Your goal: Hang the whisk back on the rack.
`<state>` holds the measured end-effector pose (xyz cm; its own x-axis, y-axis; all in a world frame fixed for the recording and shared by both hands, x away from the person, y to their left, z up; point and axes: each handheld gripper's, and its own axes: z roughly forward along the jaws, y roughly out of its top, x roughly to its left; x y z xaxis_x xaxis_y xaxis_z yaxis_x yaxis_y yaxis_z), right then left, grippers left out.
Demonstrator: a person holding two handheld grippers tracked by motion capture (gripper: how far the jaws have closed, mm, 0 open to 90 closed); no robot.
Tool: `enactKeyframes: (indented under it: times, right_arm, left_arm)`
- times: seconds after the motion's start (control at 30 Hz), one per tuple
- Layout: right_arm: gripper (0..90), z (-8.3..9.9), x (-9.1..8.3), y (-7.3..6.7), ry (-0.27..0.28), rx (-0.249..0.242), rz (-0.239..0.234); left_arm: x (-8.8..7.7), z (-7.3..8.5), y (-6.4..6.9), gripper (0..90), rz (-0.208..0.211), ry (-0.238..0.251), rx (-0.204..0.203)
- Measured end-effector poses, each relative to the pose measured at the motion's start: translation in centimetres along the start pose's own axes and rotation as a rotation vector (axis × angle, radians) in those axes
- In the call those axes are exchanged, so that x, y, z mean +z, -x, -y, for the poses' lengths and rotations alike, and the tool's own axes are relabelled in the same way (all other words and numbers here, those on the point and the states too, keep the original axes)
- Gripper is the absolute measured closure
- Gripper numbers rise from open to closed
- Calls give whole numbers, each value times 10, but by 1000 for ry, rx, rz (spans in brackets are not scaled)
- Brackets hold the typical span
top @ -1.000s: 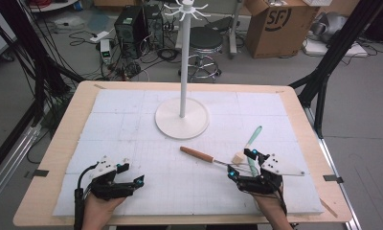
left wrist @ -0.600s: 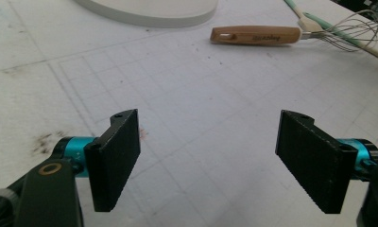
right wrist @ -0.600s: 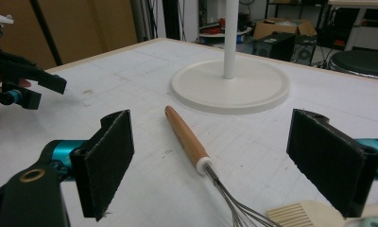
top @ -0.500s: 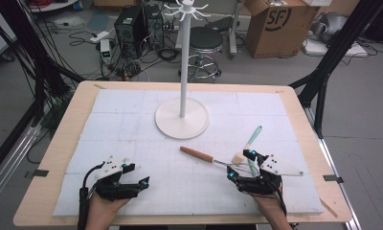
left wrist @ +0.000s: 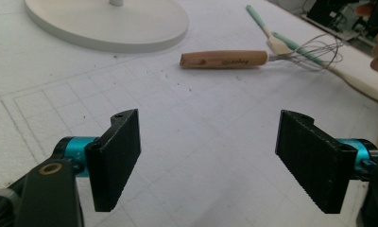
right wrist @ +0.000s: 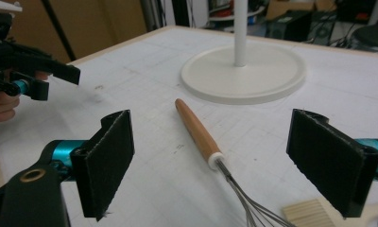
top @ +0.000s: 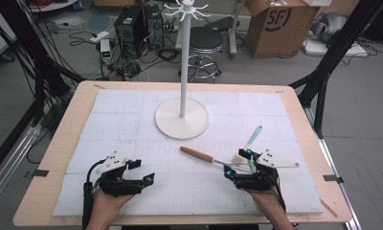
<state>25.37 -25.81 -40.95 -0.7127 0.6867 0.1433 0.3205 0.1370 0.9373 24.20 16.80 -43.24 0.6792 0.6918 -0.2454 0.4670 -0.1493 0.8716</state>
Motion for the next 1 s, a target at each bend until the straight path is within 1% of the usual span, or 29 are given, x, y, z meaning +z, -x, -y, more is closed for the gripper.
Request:
enactKeyframes:
  times: [0.03,0.07,0.1,0.13,0.17,0.27,0.33,0.37,0.4,0.5,0.53,0.57,0.6,0.63,0.67,0.7,0.73,0.77,0.83,0.9,0.93,1.0]
  right_arm:
    - [168,-4,9,2,-38,21,-11]
    - [178,-4,9,2,-38,21,-11]
    - [178,-6,12,3,-53,34,-15]
    - [178,-7,17,5,-74,53,-30]
    - [180,-9,20,7,-83,59,-40]
    - [233,-13,25,10,-92,59,-59]
    - [279,-15,32,11,-124,69,-75]
    - [279,-15,32,11,-124,69,-75]
    - [288,-17,39,11,-168,68,-85]
    - [307,-21,53,9,-228,33,-75]
    - [309,-23,57,9,-246,36,-73]
    - [309,-23,57,9,-246,36,-73]
    - [343,-26,64,9,-271,29,-78]
    - [353,-27,67,9,-278,29,-77]
    - [373,-27,70,9,-284,30,-82]
    - [373,-27,70,9,-284,30,-82]
    - [387,-25,78,10,-324,39,-95]
    - [397,-24,81,10,-349,43,-104]
    - [425,-23,87,10,-377,45,-122]
    - [426,-22,89,10,-388,49,-125]
    - [434,-20,93,12,-409,57,-127]
    - [440,-19,94,14,-411,61,-119]
  left_arm:
    - [1,0,-1,235,1,2,-6]
    - [1,0,-2,235,0,2,-7]
    - [1,0,-3,235,-2,2,-7]
    - [1,-1,-3,235,-3,2,-8]
    - [1,-1,-3,235,-6,1,-4]
    - [2,-2,-3,235,2,3,1]
    - [2,-2,-4,235,3,-6,0]
    - [2,-2,-5,235,3,-6,-3]
    - [2,-1,-7,234,0,-4,-11]
    - [1,-1,-8,234,-3,0,-15]
    - [0,-1,-8,234,-3,2,-15]
    - [0,-1,-8,234,-4,4,-17]
    - [0,-1,-8,235,-5,5,-18]
    - [0,-1,-8,235,-4,7,-19]
    - [0,-2,-8,235,-1,7,-18]
    - [-1,-2,-8,235,-1,10,-18]
    - [-1,-2,-10,235,1,20,-25]
    - [-1,-2,-10,235,1,20,-25]
    - [-2,-2,-12,235,-1,24,-32]
    - [-3,-2,-11,235,-1,27,-35]
    - [-3,-2,-11,235,-1,28,-31]
    - [-3,-2,-10,235,0,27,-29]
